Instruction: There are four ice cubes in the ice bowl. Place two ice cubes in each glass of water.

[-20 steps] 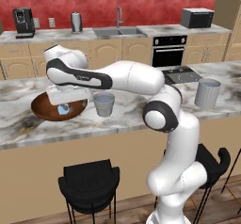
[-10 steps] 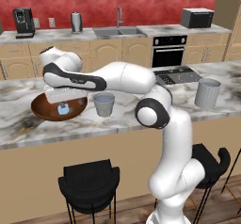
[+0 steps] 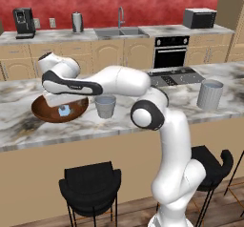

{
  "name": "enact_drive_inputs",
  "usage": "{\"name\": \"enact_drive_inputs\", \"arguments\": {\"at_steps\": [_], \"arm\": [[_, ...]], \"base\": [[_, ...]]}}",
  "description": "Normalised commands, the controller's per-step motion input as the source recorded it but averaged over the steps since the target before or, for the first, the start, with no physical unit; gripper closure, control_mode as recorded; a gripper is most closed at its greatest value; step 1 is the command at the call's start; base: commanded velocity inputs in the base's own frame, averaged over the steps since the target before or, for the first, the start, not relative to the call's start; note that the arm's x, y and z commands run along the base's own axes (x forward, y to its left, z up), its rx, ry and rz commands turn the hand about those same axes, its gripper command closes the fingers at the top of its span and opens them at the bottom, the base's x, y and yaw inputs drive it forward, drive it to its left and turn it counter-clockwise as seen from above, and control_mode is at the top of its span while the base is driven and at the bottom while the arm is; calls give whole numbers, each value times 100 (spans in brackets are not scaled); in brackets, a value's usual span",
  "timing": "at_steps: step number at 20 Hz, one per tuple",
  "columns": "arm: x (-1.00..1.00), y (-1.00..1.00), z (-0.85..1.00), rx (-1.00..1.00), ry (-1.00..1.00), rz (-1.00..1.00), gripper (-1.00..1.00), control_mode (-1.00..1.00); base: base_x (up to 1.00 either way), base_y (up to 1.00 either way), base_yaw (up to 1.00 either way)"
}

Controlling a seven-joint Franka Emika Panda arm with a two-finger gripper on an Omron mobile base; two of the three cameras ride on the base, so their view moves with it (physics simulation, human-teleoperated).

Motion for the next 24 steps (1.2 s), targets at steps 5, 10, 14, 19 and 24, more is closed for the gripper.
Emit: {"name": "enact_drive_inputs", "arguments": {"at_steps": [5, 10, 14, 19, 24], "arm": [[19, 13, -3, 3, -12, 9, -100, -100], [9, 24, 0, 4, -13, 6, -100, -100], [22, 20, -9, 5, -10, 5, -100, -100], [27, 13, -22, 5, -6, 6, -100, -100], [25, 13, -23, 5, -8, 6, -100, -100]], "base": [[0, 0, 0], [0, 0, 0], [0, 0, 0], [0, 0, 0], [0, 0, 0]]}}
